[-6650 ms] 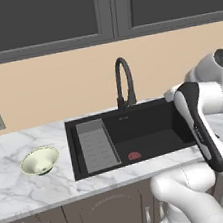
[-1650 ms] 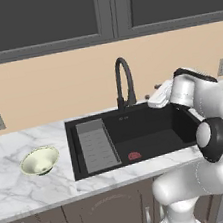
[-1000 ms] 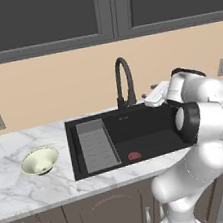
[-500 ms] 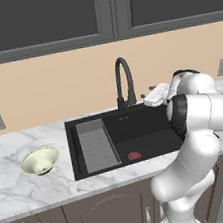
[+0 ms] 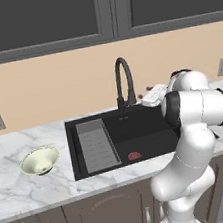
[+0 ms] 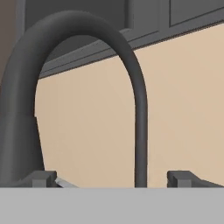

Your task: Rinse each bowl for a few seconds and place them down in the sink or on the counter.

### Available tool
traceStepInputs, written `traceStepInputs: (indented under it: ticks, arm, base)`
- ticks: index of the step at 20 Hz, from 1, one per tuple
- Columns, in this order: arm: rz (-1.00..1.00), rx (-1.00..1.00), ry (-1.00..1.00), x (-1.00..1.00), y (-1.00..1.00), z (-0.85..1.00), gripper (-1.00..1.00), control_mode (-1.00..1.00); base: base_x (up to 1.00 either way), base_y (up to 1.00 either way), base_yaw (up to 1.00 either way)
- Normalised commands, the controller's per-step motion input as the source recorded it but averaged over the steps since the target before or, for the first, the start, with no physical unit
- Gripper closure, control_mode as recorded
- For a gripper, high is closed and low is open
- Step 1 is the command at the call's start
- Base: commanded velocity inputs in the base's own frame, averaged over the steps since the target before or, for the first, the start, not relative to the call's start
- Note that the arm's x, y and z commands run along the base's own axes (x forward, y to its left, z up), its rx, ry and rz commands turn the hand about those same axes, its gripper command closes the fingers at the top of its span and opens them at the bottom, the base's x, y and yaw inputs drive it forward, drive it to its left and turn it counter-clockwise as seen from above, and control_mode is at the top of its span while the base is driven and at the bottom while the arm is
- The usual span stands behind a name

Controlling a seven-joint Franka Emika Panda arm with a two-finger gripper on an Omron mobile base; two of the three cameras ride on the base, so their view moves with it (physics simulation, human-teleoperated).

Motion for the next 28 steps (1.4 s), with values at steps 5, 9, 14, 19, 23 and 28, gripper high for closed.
traceStepInputs:
  ticks: [5,9,14,19,23,28]
  arm:
    - [0.0,0.0,0.0,0.16,0.08,-0.01,-1.0,-1.0]
    - [0.0,0.0,0.0,0.18,0.04,-0.07,-1.0,-1.0]
    - [0.0,0.0,0.0,0.16,0.01,-0.11,-1.0,-1.0]
    - [0.0,0.0,0.01,0.25,0.04,-0.13,-1.0,-1.0]
    - [0.0,0.0,0.03,0.31,0.01,-0.12,-1.0,-1.0]
    - [0.0,0.0,0.02,0.31,-0.01,-0.13,-1.0,-1.0]
  base:
    - [0.0,0.0,0.0]
    - [0.0,0.0,0.0]
    - [0.0,0.0,0.0]
    - [0.0,0.0,0.0]
    - [0.0,0.0,0.0]
    - [0.0,0.0,0.0]
